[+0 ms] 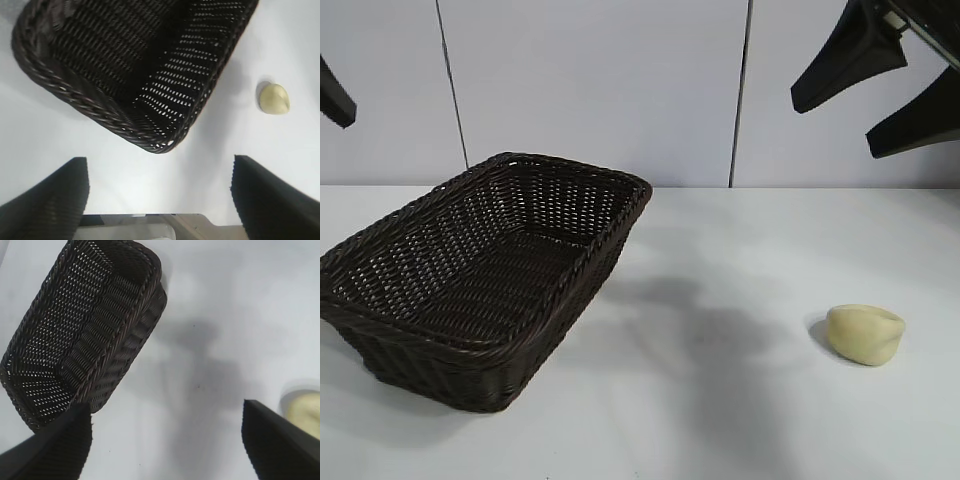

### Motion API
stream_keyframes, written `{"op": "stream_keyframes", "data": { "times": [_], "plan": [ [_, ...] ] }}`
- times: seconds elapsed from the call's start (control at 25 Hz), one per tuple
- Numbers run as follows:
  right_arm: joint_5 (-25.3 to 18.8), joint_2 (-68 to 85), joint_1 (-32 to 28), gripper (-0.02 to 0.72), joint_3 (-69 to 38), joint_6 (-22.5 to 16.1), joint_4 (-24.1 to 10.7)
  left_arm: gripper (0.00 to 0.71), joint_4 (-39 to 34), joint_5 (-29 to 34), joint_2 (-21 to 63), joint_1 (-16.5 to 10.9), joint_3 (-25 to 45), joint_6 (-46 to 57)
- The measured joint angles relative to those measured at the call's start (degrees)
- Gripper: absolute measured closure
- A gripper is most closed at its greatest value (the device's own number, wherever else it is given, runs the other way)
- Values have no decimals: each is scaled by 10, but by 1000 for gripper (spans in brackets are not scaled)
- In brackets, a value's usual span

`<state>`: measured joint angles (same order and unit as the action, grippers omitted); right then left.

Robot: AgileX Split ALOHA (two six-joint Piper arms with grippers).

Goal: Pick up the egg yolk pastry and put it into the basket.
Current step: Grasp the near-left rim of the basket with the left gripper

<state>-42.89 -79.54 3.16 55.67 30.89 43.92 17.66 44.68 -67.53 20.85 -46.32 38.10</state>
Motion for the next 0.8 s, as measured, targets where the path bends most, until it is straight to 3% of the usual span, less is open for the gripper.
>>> {"op": "stream_keyframes", "data": {
  "times": [0.24,0.8],
  "plan": [
    [0,0,0,113,0,0,0,142,-52,-41,-27,1,23,93],
    [0,0,0,113,0,-2,0,142,-83,-91,-142,1,23,217]
  ]
}}
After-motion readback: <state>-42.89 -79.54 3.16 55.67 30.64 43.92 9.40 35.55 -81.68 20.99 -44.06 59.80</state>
